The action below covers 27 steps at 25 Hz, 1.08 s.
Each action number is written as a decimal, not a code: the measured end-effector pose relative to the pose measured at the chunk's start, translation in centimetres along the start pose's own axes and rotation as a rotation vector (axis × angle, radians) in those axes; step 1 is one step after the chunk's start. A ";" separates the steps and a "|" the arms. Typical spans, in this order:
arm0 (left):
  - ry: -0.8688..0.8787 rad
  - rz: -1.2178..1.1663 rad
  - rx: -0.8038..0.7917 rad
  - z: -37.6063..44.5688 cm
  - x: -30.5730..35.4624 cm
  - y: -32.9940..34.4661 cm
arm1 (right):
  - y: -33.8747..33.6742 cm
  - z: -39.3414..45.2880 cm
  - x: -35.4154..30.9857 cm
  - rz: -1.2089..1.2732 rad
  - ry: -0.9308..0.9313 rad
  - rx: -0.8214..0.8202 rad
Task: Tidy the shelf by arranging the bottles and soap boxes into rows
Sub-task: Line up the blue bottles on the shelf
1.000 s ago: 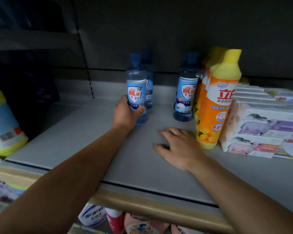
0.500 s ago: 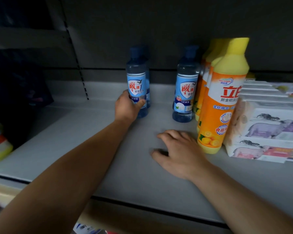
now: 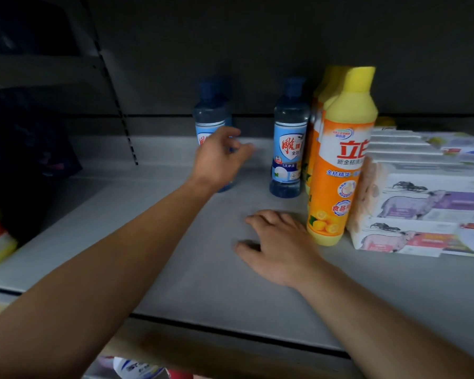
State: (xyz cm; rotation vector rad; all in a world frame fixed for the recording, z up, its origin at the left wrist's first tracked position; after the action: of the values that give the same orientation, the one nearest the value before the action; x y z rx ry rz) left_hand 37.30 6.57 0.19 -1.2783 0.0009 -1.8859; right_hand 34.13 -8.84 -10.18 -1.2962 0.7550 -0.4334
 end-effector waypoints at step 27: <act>-0.183 -0.192 -0.337 -12.3 1.1 -6.4 | -0.7 0.0 0.5 0.019 0.028 -0.033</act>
State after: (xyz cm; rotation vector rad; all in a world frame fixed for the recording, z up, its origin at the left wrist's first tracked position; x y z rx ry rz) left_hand 23.64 4.80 -2.14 -1.7300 0.1080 -1.9803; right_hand 34.59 -9.33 -9.62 -1.3152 0.8004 -0.4259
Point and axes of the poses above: each hand's wrist, its own z-axis towards the middle knuckle, its own y-axis out of the palm, x = y × z, the point moved 10 cm from there along z, towards the middle knuckle, and after that the axes turned 5 degrees about -x, right-handed, at the moved point
